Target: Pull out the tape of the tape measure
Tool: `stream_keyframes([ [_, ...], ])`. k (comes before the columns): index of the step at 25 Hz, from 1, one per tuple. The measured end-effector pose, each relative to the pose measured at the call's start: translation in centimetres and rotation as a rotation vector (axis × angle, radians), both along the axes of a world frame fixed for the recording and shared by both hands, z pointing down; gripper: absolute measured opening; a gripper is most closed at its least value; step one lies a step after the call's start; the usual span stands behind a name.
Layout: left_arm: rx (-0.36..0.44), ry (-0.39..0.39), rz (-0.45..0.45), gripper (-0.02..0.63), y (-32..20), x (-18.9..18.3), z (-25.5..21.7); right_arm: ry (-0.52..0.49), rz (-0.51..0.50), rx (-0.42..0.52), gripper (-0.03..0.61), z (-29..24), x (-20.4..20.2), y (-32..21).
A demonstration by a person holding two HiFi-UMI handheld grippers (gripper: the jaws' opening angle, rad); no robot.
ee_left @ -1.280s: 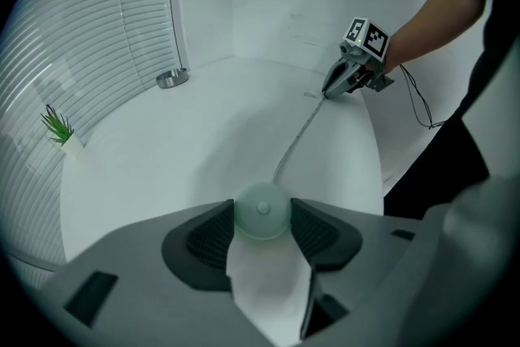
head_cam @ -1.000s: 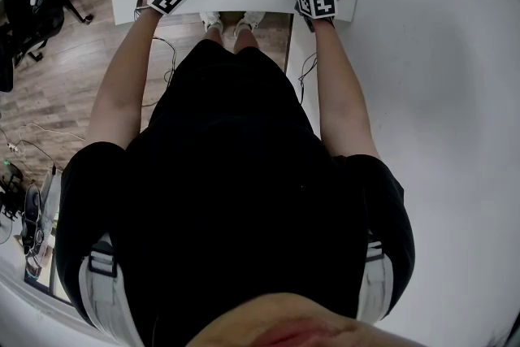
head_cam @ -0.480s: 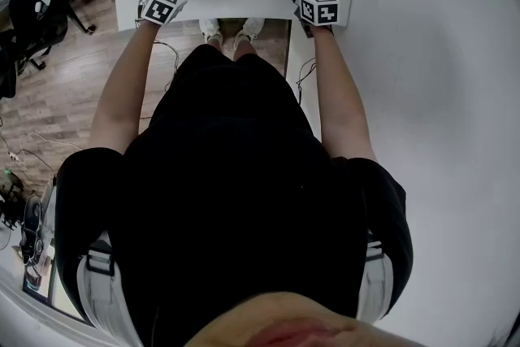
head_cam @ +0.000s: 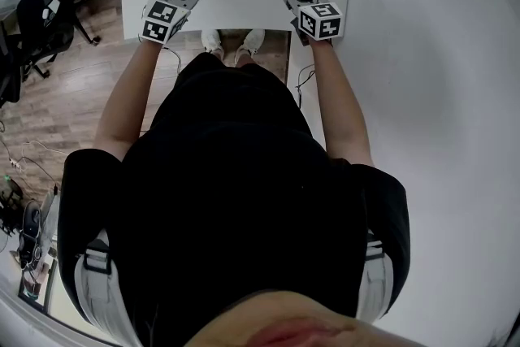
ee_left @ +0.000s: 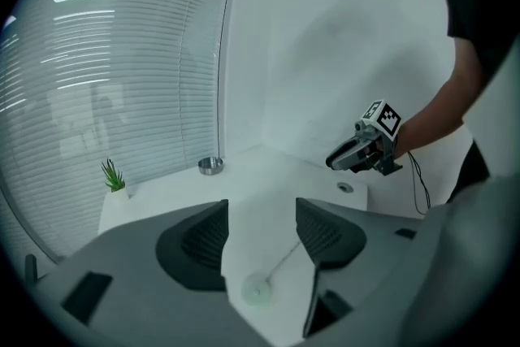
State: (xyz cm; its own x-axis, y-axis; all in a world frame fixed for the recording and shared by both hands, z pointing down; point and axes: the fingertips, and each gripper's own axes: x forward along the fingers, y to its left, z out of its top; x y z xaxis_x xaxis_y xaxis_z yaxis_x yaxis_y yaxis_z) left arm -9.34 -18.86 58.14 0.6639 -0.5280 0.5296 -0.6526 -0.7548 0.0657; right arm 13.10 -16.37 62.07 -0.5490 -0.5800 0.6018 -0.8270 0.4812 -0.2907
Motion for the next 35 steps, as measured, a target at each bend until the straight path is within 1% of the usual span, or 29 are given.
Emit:
stream_keyframes([
  [4, 0.036, 0.063, -0.01, 0.256, -0.2, 0.6, -3.0, -0.049, -0.02, 0.07, 0.11, -3.5, -1.4, -0.6],
  [9, 0.08, 0.132, -0.016, 0.233, -0.5, 1.4, -6.8, -0.107, -0.041, 0.195, 0.096, -8.8, -3.1, -1.0],
  [14, 0.117, 0.196, -0.011, 0.216, -0.9, 2.8, -10.3, -0.151, -0.052, 0.313, 0.034, -13.7, -3.7, -1.5],
  [17, 0.117, 0.234, -0.005, 0.209, -0.9, 3.3, -11.7, -0.173, -0.054, 0.361, 0.007, -16.1, -4.1, -1.6],
  [20, 0.126, 0.265, 0.002, 0.195, -1.0, 3.8, -13.0, -0.171, -0.076, 0.425, 0.003, -18.4, -4.9, -1.7],
  [24, 0.154, 0.282, 0.014, 0.167, -1.0, 4.2, -14.5, -0.15, -0.127, 0.518, 0.003, -21.2, -6.4, -1.2],
  [28, 0.177, 0.293, 0.026, 0.137, -0.8, 4.7, -15.7, -0.167, -0.148, 0.559, 0.003, -23.2, -7.5, -1.0],
  [32, 0.195, 0.325, 0.035, 0.107, -0.4, 4.9, -17.1, -0.175, -0.154, 0.566, 0.003, -23.6, -7.8, -0.7],
  [35, 0.212, 0.335, 0.045, 0.08, -0.2, 5.0, -17.9, -0.177, -0.147, 0.565, 0.003, -23.6, -7.7, -0.5],
])
